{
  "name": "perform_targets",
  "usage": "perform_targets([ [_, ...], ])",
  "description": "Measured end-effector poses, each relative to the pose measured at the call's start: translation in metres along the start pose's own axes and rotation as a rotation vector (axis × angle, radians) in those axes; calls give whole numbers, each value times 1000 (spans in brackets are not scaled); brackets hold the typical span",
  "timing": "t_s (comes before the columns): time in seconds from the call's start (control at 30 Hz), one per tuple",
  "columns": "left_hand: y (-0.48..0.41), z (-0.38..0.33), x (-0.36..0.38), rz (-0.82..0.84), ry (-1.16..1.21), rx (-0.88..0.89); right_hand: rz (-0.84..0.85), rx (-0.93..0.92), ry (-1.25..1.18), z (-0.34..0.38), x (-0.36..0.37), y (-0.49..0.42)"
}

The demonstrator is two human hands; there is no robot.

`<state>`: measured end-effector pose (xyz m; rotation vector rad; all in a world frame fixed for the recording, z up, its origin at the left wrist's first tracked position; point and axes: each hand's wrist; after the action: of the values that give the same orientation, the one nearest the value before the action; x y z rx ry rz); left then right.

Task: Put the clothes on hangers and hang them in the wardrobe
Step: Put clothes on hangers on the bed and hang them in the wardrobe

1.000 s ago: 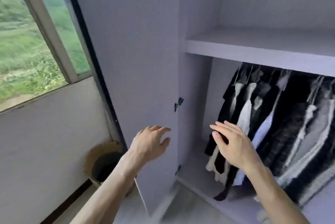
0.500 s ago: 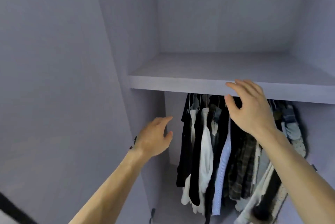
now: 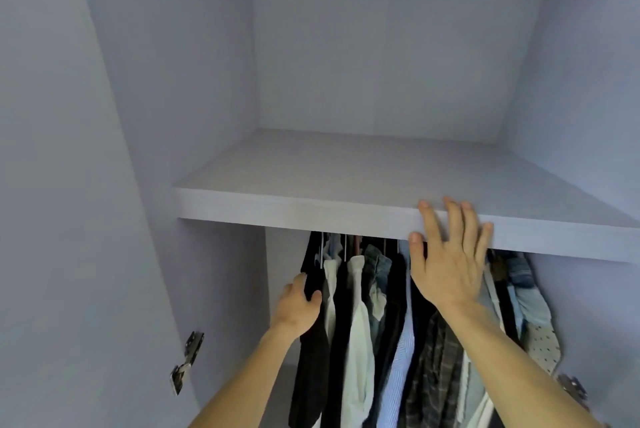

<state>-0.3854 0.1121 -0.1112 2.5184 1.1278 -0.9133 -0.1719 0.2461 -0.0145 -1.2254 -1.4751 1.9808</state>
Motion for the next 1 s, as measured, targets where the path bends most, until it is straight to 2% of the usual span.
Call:
perform_targets([
  [0.13, -24, -3, 27, -25, 79, -80, -138, -2, -31, -6, 28, 4],
  [0.33, -50, -6, 37, -69, 85, -38, -293, -54, -21, -9, 44, 3],
  [0.47, -60, -14, 32, -195, 122, -126, -304, -72, 2, -10, 47, 2],
  [0.6, -51, -17, 22, -304, 179, -133, -318, -79, 19, -12, 48, 2],
  [0.77, -41, -18, 9, -361, 336, -138, -302, -84, 19, -13, 47, 3],
  [1.0, -38, -15, -23, -447, 291, -77, -192, -57, 13, -11, 38, 4],
])
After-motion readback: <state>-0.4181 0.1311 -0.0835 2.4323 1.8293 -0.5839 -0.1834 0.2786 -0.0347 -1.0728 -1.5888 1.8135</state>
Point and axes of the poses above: each hand's wrist, its own y-axis away from the middle knuckle, its own x-axis out of the palm, z = x × y, and after that the axes turned 13 degrees about -z, right-handed
